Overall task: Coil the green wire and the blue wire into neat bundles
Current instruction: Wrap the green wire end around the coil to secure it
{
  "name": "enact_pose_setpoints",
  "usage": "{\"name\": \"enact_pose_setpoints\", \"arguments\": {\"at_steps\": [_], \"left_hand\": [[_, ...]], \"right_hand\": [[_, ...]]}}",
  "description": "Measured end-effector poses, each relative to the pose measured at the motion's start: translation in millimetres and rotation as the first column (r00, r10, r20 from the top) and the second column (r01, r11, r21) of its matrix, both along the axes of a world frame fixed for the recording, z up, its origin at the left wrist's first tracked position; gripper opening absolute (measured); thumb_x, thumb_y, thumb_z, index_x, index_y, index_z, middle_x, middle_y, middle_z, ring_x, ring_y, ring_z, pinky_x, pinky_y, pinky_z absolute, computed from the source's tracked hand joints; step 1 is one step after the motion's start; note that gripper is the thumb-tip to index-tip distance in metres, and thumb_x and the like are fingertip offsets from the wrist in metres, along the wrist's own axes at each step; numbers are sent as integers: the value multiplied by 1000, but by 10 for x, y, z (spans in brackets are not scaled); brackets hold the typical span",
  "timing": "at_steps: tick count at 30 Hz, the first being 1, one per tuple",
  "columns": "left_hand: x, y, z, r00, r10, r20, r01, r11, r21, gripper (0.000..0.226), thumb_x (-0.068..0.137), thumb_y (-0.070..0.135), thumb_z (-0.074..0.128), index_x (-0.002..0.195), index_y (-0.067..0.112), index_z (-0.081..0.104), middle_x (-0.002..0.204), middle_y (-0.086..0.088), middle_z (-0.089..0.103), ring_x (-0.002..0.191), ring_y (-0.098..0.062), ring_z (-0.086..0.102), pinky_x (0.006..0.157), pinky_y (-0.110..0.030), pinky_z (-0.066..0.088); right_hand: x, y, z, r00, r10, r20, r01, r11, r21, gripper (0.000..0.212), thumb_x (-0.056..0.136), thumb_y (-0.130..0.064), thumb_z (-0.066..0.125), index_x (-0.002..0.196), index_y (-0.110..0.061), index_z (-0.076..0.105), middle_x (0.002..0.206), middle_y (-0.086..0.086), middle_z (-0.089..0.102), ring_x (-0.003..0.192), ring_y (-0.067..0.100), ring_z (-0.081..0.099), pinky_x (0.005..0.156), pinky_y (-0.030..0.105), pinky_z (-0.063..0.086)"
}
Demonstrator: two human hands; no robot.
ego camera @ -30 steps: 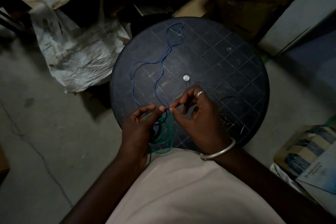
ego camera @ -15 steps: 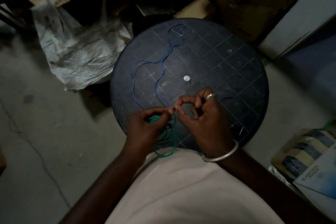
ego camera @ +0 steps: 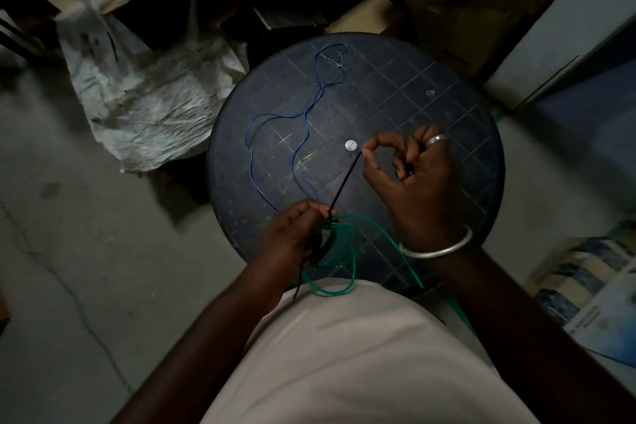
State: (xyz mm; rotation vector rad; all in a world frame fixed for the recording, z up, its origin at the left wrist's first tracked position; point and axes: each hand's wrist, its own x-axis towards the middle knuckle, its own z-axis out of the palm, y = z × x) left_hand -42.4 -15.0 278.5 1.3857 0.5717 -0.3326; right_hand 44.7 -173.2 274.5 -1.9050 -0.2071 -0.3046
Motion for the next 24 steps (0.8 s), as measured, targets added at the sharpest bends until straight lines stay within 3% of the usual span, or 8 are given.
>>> {"name": "enact_pose_setpoints", "arguments": {"at_steps": [3, 4, 6, 10, 13, 16, 21, 24], "left_hand": [[-32, -22, 18, 1000, 1, 16, 2, 985, -173, 16, 92, 18, 52, 93, 5, 61, 58, -4, 40, 44, -10, 27, 41, -18, 25], [-43, -28, 1, 1000, 25, 0, -24, 972, -235, 13, 93, 16, 52, 92, 6, 60, 60, -4, 43, 44, -9, 28, 39, -17, 24], [-44, -25, -60, 995, 89, -42, -98, 942, -322, 7, 94, 12, 53, 93, 7, 57, 63, -2, 46, 43, -7, 30, 37, -17, 23], [75, -7, -247, 977, 196, -79, -211, 912, -351, 13, 95, 15, 55, 101, 4, 55, 62, 1, 54, 44, -4, 34, 38, -14, 27], [210, -100, -399, 984, 159, -80, -177, 926, -334, 16, 95, 17, 56, 86, 5, 62, 58, -1, 60, 42, -5, 50, 40, -16, 41], [398, -230, -636, 989, 111, -100, -134, 956, -260, 17, 89, 21, 65, 89, 5, 69, 75, -11, 72, 59, -15, 66, 55, -23, 53], [812, -344, -1071, 971, 69, -227, -77, 997, -23, 35, 87, 31, 70, 105, 1, 72, 104, -18, 74, 91, -27, 69, 80, -37, 55], [1124, -388, -1334, 949, -6, -317, 3, 1000, -10, 36, 92, 31, 65, 104, -2, 68, 97, -14, 70, 83, -26, 66, 72, -34, 54]], "right_hand": [[-26, 14, -24, 1000, 9, 25, -9, 1000, -20, 37, 84, -19, 76, 83, -37, 43, 75, 9, 65, 53, 11, 53, 54, 36, 44], [-41, 16, -47, 999, 25, -24, -26, 1000, -18, 30, 83, -18, 78, 83, -23, 48, 79, 2, 68, 59, 8, 59, 57, 34, 48], [-75, 13, -106, 965, 60, -257, -44, 997, 68, 32, 77, -35, 81, 87, -22, 54, 94, -5, 74, 75, 10, 67, 71, 36, 57], [-229, -124, -378, 643, 276, -714, -185, 961, 205, 70, 61, -82, 68, 99, -24, 72, 103, -1, 76, 100, 20, 73, 95, 50, 57], [-458, -145, -599, 421, 424, -802, -134, 903, 407, 41, 84, -47, 74, 102, -10, 74, 108, 20, 75, 92, 29, 73, 88, 50, 59], [-487, -118, -758, 434, 372, -820, 69, 894, 443, 6, 94, -13, 65, 93, -10, 70, 81, 10, 77, 64, 19, 74, 59, 28, 61], [-161, -153, -1252, 448, 194, -873, 297, 889, 350, 10, 93, -8, 66, 83, -9, 66, 67, 8, 73, 48, 12, 69, 45, 21, 55], [171, -188, -1626, 448, 110, -887, 413, 855, 315, 5, 93, -6, 66, 89, -3, 64, 76, 15, 67, 46, 9, 67, 44, 21, 55]]}}
